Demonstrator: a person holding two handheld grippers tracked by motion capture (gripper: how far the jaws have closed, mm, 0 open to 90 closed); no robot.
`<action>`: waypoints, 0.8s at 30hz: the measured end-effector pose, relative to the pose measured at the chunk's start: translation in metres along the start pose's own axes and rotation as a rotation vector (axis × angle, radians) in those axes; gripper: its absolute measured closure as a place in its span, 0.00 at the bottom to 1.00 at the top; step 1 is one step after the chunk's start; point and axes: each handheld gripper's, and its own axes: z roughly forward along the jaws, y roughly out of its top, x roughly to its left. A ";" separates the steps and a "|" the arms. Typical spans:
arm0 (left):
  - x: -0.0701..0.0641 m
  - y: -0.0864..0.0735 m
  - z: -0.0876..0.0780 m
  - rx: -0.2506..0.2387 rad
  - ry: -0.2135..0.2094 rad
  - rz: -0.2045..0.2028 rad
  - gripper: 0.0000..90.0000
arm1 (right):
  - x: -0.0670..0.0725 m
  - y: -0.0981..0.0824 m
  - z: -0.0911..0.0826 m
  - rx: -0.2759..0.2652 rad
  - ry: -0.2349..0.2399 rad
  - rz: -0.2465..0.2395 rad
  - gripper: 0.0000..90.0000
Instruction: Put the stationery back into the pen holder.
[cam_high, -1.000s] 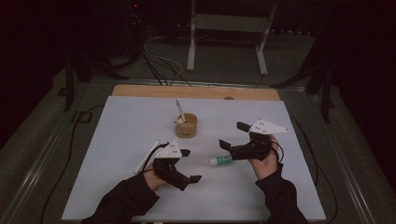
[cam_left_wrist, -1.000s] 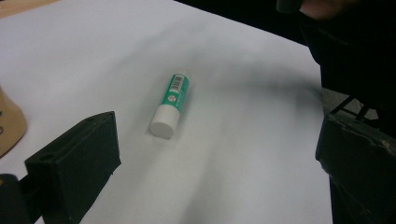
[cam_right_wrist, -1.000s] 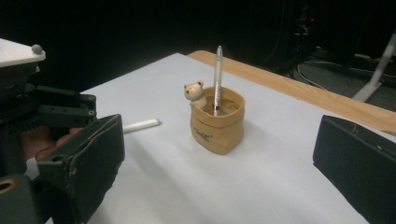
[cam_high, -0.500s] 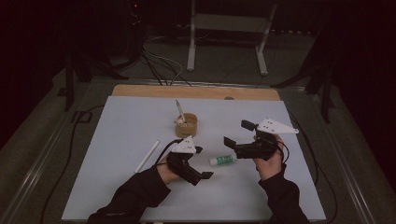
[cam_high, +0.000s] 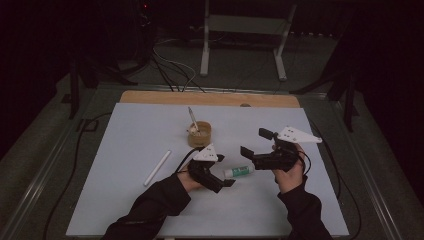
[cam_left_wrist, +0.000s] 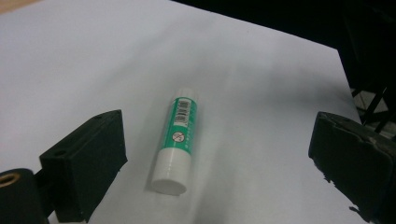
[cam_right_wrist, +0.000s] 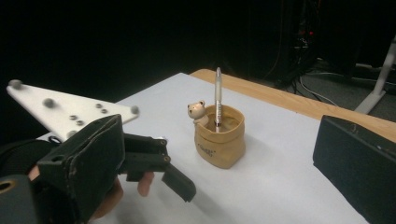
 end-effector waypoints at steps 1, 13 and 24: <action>0.001 0.000 0.002 0.008 0.002 -0.011 0.06 | 0.000 0.000 0.000 -0.001 0.000 0.001 0.02; 0.010 -0.008 0.015 0.102 0.010 -0.010 0.09 | -0.001 0.000 -0.001 -0.007 0.005 0.008 0.02; 0.013 -0.015 0.029 0.205 0.076 0.032 0.31 | 0.000 0.000 -0.001 -0.009 0.012 0.010 0.02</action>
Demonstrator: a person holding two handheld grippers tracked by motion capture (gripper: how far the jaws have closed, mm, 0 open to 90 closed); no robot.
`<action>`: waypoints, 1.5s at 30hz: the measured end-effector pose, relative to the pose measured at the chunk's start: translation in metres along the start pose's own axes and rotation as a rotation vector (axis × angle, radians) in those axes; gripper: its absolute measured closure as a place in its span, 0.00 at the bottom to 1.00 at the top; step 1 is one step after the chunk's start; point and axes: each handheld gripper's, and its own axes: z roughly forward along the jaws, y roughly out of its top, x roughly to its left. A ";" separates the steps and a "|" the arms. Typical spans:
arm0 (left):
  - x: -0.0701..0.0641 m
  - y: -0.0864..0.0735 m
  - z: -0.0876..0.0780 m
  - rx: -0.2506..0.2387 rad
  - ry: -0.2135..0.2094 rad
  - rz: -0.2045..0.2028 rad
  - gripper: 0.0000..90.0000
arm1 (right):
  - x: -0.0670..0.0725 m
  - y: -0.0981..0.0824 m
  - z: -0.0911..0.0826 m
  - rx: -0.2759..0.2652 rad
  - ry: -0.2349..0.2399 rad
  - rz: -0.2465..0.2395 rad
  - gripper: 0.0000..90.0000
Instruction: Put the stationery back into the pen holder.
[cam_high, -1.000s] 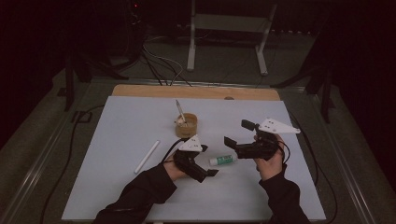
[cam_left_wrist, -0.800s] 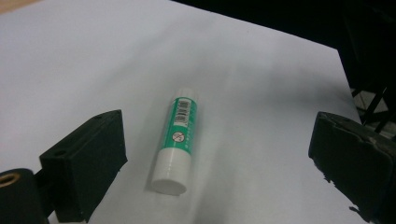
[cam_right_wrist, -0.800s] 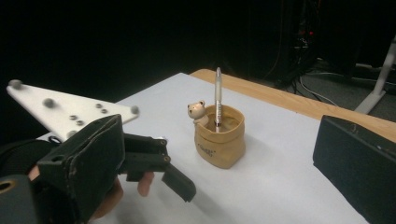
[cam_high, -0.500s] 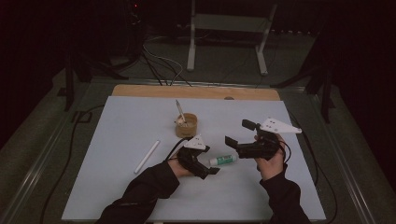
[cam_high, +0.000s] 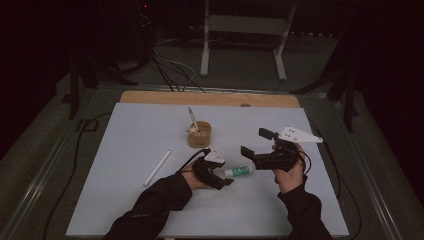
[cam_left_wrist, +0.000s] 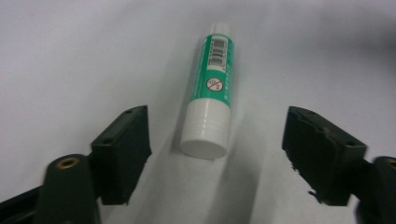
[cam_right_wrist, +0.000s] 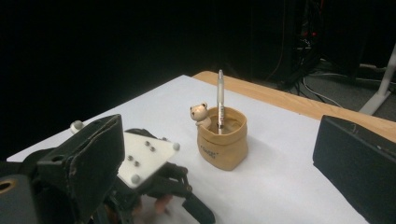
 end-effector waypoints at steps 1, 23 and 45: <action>0.000 0.000 0.001 0.005 0.005 0.001 0.35 | 0.000 0.000 0.000 0.000 0.000 -0.001 0.02; -0.003 0.005 0.016 0.026 0.027 0.042 0.73 | 0.000 -0.001 0.001 0.004 0.006 0.005 0.02; -0.011 0.017 -0.010 0.090 -0.020 0.053 0.74 | 0.008 0.002 -0.001 -0.032 0.004 -0.101 0.00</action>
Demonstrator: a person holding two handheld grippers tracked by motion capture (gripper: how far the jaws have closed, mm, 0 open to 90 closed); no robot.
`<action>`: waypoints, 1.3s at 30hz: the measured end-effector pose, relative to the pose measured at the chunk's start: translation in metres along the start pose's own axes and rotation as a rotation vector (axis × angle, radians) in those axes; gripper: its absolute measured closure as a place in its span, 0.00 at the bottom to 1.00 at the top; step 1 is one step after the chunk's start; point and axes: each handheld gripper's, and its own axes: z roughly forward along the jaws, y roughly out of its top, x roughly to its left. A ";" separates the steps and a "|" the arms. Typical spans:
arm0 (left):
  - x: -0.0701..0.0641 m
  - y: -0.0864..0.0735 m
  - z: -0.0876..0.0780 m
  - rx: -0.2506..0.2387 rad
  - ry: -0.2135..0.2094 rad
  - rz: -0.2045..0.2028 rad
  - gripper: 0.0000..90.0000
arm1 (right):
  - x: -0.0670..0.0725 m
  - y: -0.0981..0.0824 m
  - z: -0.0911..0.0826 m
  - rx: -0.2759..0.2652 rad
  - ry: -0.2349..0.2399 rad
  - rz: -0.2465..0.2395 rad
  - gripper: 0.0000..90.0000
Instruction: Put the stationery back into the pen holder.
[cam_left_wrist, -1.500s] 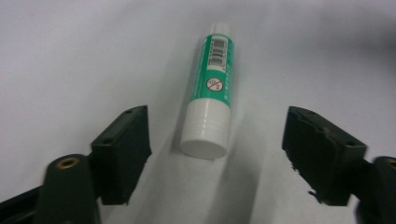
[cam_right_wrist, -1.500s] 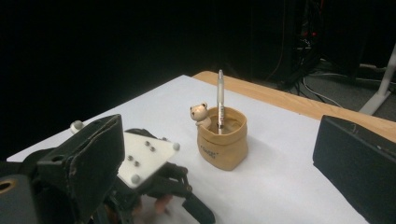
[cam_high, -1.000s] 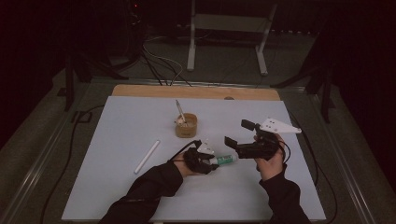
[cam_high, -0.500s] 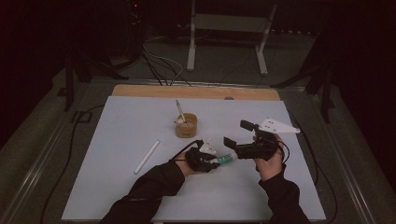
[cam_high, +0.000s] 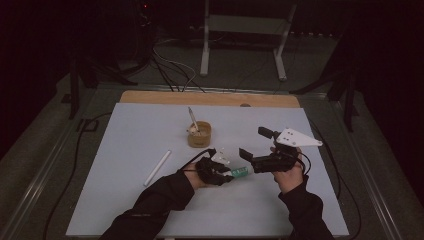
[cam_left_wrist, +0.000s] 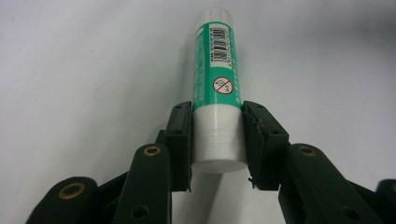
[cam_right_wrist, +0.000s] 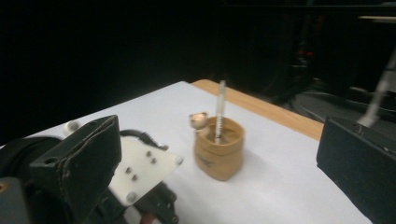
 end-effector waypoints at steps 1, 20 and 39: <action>0.000 0.000 0.000 0.000 0.000 0.000 0.74 | 0.000 0.000 0.000 0.000 0.000 0.000 0.00; -0.009 -0.003 -0.041 0.049 -0.008 0.038 0.74 | 0.021 -0.001 0.001 0.043 0.112 -0.120 0.00; -0.003 -0.018 -0.051 0.069 -0.009 0.005 0.74 | 0.051 -0.037 0.019 0.343 0.116 -0.417 0.00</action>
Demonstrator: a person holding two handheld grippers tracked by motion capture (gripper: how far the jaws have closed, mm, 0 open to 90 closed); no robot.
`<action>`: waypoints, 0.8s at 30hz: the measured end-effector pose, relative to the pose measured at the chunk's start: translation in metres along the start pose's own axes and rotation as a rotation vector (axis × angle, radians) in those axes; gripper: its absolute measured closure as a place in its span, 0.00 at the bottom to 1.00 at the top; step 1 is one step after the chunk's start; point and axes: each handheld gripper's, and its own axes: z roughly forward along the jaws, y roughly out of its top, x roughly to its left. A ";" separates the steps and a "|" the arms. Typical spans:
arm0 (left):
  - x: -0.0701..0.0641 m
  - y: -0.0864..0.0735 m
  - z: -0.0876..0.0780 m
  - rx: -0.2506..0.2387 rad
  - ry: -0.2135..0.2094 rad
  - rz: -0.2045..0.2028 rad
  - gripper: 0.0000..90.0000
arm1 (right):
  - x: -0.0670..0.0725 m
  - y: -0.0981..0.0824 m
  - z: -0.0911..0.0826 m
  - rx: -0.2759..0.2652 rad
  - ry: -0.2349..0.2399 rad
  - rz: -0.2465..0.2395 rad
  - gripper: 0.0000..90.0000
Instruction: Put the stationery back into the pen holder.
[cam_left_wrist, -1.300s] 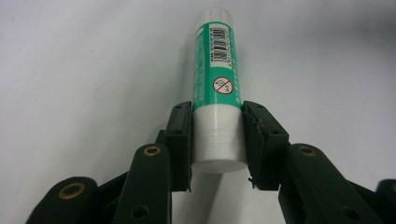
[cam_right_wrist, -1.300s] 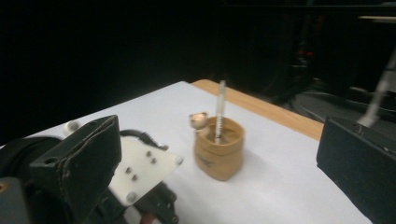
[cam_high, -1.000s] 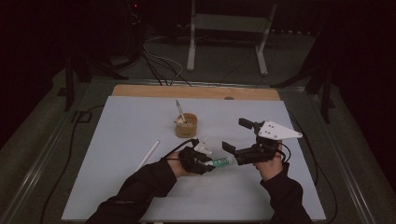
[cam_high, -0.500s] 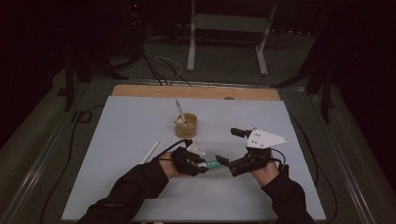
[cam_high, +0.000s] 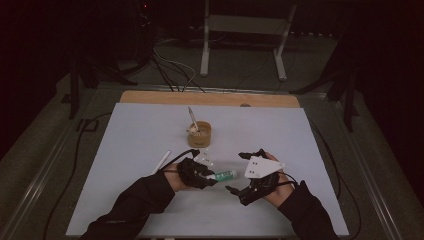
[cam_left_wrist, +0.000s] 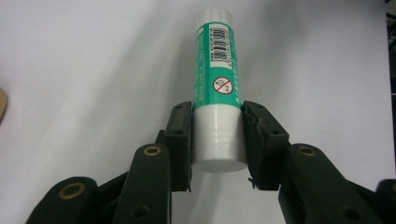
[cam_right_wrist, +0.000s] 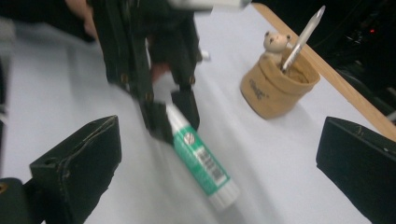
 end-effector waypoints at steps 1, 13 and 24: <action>0.000 0.000 0.000 -0.005 0.000 -0.004 0.74 | 0.001 -0.001 0.001 0.009 -0.003 -0.006 0.00; 0.001 0.002 -0.001 0.018 -0.002 0.005 0.74 | 0.020 -0.010 0.020 0.162 -0.041 -0.158 0.00; -0.001 0.008 0.001 0.013 0.000 -0.019 0.74 | 0.042 -0.015 0.036 0.251 -0.144 -0.393 0.24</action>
